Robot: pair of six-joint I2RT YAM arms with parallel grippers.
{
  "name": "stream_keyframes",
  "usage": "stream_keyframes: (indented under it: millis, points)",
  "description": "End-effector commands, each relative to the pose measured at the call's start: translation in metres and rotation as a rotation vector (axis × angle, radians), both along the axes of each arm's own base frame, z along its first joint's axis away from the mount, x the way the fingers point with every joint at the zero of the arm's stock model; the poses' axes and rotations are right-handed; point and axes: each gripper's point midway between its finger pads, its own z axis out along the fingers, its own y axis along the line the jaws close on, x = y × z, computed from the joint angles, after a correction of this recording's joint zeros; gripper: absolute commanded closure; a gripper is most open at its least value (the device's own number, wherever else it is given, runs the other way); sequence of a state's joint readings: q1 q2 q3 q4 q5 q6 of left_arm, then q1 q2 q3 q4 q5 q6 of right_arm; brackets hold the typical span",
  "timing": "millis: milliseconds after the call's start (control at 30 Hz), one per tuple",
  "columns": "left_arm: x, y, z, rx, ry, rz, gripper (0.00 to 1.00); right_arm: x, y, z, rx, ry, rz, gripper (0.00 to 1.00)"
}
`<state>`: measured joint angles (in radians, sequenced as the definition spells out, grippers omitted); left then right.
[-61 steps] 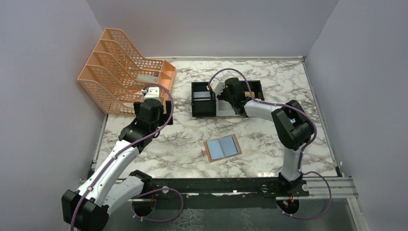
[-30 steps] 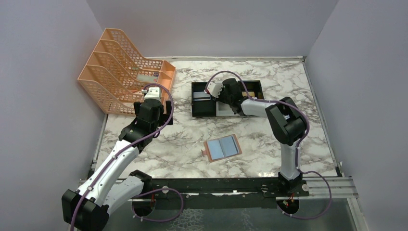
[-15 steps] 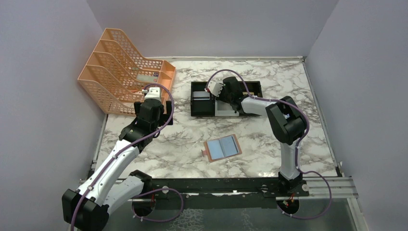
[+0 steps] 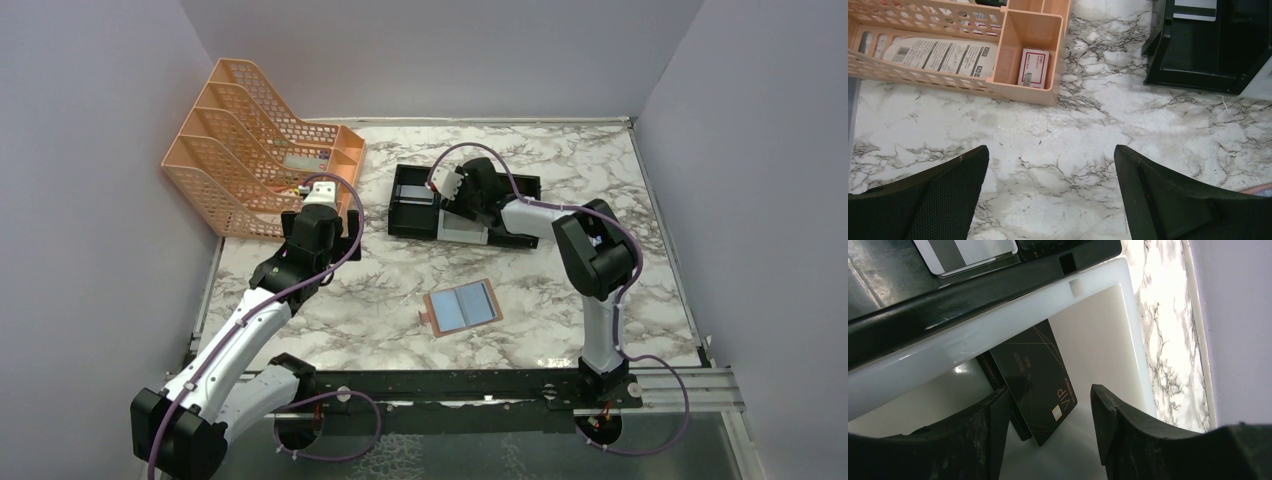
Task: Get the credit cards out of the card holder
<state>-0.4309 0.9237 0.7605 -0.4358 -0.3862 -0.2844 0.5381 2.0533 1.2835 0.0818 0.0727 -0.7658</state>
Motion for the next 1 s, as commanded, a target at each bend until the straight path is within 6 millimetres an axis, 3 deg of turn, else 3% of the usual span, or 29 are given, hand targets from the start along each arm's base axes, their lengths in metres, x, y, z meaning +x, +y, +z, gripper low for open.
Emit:
stream_keyframes:
  millis: [0, 400, 567, 767, 967]
  points:
    - [0.001, -0.001, 0.0, -0.003, 0.0, -0.015, 0.01, -0.006, 0.008, -0.008, 0.028, 0.056, 0.023, 0.39]
    - [0.001, -0.002, 0.0, -0.002, 0.003, -0.02, 0.01, -0.013, 0.01, -0.006, 0.032, 0.076, 0.059, 0.3]
    - [0.001, -0.003, -0.001, -0.004, 0.004, -0.023, 0.01, -0.013, 0.015, 0.008, 0.076, 0.071, 0.066, 0.28]
    - [0.0, -0.002, 0.0, -0.003, 0.004, -0.024, 0.01, -0.014, 0.025, 0.042, 0.186, 0.042, 0.063, 0.27]
    - [0.0, -0.002, 0.0, -0.002, 0.004, -0.024, 0.01, -0.023, 0.032, 0.101, 0.462, 0.026, -0.05, 0.26]
